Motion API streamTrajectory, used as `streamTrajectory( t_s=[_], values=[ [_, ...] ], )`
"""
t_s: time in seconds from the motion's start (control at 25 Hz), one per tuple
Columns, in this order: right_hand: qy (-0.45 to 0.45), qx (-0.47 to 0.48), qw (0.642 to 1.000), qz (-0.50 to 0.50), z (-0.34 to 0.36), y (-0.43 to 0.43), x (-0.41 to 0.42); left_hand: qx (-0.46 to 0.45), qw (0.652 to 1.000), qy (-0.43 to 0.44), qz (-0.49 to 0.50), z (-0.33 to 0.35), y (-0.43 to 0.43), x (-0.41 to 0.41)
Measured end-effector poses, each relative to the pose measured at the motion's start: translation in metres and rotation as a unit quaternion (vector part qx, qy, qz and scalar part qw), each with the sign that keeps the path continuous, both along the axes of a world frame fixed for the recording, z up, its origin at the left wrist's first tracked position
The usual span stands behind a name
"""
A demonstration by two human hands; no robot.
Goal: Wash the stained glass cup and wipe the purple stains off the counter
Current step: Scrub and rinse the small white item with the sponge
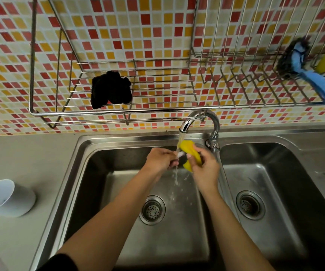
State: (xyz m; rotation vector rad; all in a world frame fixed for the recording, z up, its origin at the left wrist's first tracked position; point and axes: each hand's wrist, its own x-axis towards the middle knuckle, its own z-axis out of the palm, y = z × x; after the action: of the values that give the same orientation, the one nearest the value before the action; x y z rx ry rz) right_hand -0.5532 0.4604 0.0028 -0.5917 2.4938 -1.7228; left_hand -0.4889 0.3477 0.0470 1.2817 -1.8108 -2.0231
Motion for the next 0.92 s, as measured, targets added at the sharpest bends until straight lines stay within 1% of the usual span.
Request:
streamTrajectory(
  t_s=[0.04, 0.08, 0.16, 0.2, 0.24, 0.32, 0.4, 0.52, 0.6, 0.76, 0.84, 0.92],
  values=[
    [-0.026, -0.019, 0.999, -0.028, 0.001, -0.001, 0.0, -0.027, 1.0, 0.0, -0.011, 0.0, 0.001, 0.0],
    [-0.044, -0.023, 0.998, -0.035, 0.0, -0.001, 0.0, -0.09, 0.996, -0.009, -0.026, 0.0, 0.001, 0.0],
    [-0.048, 0.007, 0.999, 0.009, -0.006, -0.002, 0.007, -0.253, 0.965, -0.032, -0.063, 0.002, 0.001, 0.0],
    [-0.062, 0.009, 0.998, 0.018, -0.01, -0.002, 0.01, -0.303, 0.95, -0.032, -0.07, 0.003, 0.002, 0.0],
    [-0.088, -0.005, 0.996, 0.007, -0.012, -0.003, 0.014, -0.323, 0.943, -0.028, -0.071, 0.004, 0.004, 0.0],
    [-0.124, -0.037, 0.991, -0.027, -0.017, -0.004, 0.021, -0.332, 0.942, -0.014, -0.055, 0.008, 0.009, -0.003],
    [-0.133, -0.05, 0.989, -0.047, -0.021, -0.004, 0.027, -0.345, 0.937, 0.006, -0.054, 0.011, 0.014, -0.008],
    [-0.144, -0.09, 0.983, -0.07, -0.018, -0.006, 0.033, -0.365, 0.928, -0.018, -0.069, 0.014, 0.014, -0.014],
    [-0.142, -0.104, 0.982, -0.07, -0.014, -0.008, 0.034, -0.38, 0.922, -0.036, -0.068, 0.014, 0.008, -0.015],
    [-0.133, -0.134, 0.98, -0.058, -0.006, -0.013, 0.028, -0.414, 0.907, -0.015, -0.074, 0.019, -0.001, -0.012],
    [-0.12, -0.143, 0.98, -0.062, -0.005, -0.014, 0.024, -0.405, 0.91, -0.005, -0.084, 0.021, -0.006, -0.009],
    [-0.104, -0.146, 0.982, -0.064, -0.004, -0.015, 0.021, -0.373, 0.924, 0.0, -0.087, 0.021, -0.008, -0.008]
  ],
)
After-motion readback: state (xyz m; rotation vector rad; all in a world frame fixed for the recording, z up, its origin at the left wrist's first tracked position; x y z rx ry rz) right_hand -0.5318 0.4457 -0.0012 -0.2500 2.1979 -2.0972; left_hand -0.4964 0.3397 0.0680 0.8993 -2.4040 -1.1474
